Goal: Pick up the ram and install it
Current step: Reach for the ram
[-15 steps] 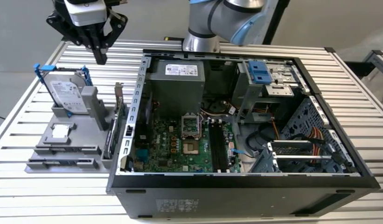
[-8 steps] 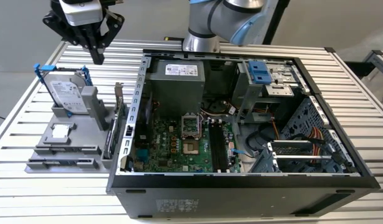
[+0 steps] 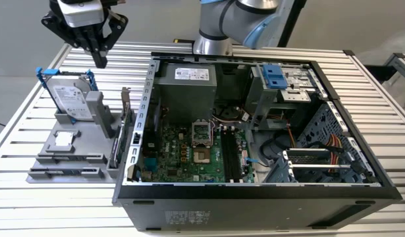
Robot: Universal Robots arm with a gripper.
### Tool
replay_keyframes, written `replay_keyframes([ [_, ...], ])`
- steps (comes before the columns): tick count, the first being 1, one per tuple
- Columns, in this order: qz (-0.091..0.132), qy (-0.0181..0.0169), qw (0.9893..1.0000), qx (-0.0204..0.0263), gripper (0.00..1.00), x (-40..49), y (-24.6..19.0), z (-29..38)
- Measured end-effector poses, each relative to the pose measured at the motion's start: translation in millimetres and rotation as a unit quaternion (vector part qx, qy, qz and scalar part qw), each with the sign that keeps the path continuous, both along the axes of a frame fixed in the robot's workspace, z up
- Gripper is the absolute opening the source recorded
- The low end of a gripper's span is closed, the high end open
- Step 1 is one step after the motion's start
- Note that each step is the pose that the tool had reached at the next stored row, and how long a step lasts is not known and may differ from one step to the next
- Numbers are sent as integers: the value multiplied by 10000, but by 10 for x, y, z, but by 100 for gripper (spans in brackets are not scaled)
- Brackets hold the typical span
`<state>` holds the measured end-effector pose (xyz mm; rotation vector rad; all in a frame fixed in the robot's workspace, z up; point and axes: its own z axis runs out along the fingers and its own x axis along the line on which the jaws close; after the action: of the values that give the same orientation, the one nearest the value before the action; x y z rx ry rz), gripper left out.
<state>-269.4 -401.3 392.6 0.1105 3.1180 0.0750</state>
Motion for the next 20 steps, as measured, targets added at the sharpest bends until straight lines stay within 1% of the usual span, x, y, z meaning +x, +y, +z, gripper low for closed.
replay_keyframes([
  [20,0,0,10000,0,0,-130,-1,0],
])
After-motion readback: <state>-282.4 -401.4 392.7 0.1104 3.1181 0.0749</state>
